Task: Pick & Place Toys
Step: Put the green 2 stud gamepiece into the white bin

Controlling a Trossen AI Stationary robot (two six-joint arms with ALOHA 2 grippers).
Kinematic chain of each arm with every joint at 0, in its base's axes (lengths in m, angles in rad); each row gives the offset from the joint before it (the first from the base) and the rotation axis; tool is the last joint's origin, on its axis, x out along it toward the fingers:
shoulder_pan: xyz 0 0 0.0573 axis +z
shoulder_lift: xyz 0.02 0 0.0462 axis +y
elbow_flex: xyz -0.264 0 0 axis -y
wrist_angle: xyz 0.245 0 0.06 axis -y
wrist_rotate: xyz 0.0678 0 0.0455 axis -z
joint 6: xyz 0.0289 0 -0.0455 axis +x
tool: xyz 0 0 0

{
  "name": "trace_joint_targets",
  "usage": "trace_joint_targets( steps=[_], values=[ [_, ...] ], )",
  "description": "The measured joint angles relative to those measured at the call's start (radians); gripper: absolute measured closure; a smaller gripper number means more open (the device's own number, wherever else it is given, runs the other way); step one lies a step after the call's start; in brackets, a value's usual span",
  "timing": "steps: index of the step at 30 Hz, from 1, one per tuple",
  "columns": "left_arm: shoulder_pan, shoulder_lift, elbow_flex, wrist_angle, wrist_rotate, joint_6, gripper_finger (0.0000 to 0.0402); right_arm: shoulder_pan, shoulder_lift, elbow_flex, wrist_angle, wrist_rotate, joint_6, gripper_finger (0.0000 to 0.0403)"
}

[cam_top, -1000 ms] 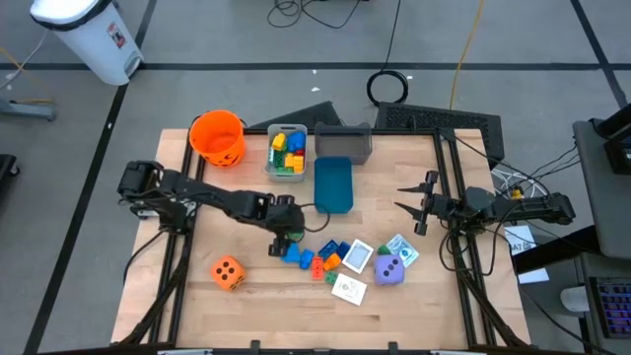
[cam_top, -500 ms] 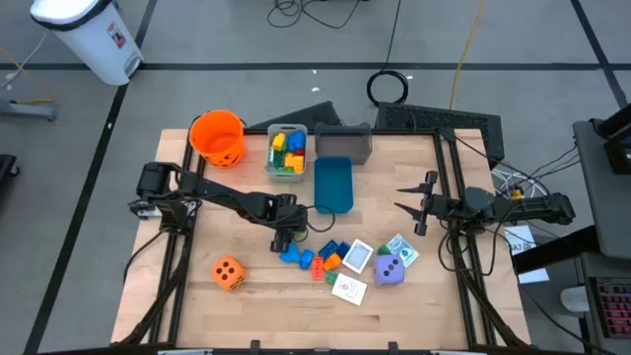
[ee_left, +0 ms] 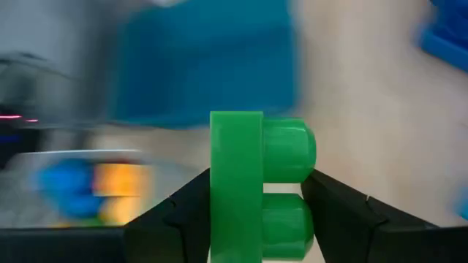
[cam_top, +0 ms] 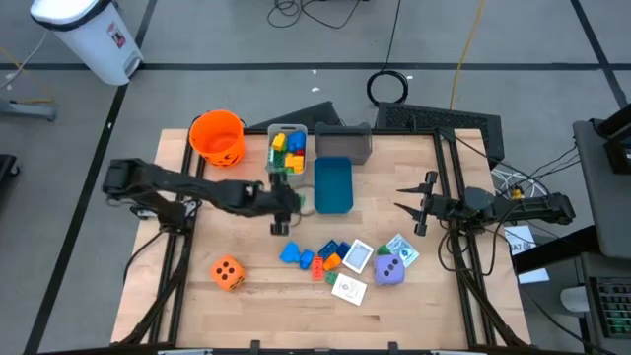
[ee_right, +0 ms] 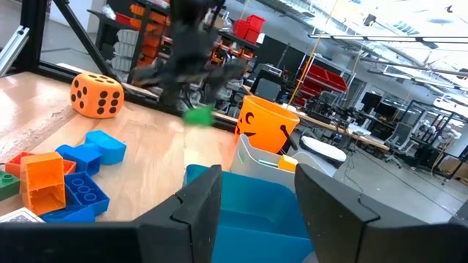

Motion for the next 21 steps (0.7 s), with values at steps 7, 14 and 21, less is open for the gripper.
trace_joint_targets(
  steps=[7,14,21],
  values=[
    [0.096,-0.2,0.0,0.114,-0.183,-0.075,0.0225,0.0,0.0,0.0,0.0,0.002,0.0,0.0234],
    [0.291,-0.225,0.001,0.15,-0.181,-0.244,0.0225,0.0,0.0,0.0,0.0,0.002,0.0,0.0234],
    [0.486,-0.088,0.001,0.11,-0.029,-0.468,0.0217,0.0,0.0,0.0,0.0,0.001,0.0,0.0234]
  ],
)
